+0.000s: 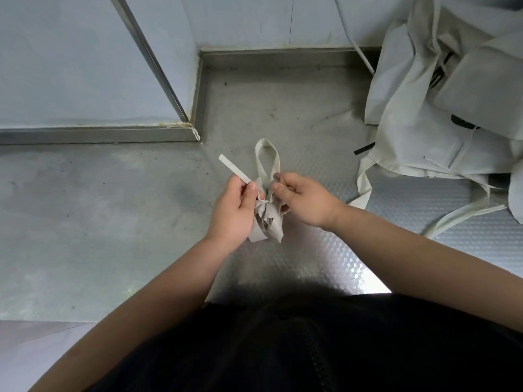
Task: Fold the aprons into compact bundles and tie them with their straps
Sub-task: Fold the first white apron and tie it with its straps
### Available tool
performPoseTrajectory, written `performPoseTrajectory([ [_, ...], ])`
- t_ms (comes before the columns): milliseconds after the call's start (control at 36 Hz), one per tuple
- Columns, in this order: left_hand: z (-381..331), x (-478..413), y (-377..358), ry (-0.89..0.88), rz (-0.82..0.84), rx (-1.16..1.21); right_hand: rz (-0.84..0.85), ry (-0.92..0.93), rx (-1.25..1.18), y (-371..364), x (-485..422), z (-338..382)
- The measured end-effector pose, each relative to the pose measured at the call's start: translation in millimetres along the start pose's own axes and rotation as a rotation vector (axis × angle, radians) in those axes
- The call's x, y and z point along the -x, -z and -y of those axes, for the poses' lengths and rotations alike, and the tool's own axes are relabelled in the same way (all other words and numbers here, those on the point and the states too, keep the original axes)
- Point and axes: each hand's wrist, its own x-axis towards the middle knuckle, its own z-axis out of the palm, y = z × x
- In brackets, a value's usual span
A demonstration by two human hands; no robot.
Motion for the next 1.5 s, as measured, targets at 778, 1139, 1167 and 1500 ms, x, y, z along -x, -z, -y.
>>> performPoseTrajectory([
  [778,5,5,-1,0.286,-0.038,0.503,-0.082,-0.162,-0.32,-8,0,-25],
  [1139,-2,-4,3,0.13,0.129,0.11,-0.237,0.172,0.213,7,3,-15],
  [1167,-3,-5,4,0.103,0.158,0.067,-0.251,0.297,0.278,8,4,-10],
  [1500,-18,-1,14,0.043,0.363,-0.039,0.052,0.408,0.561,18,-3,3],
])
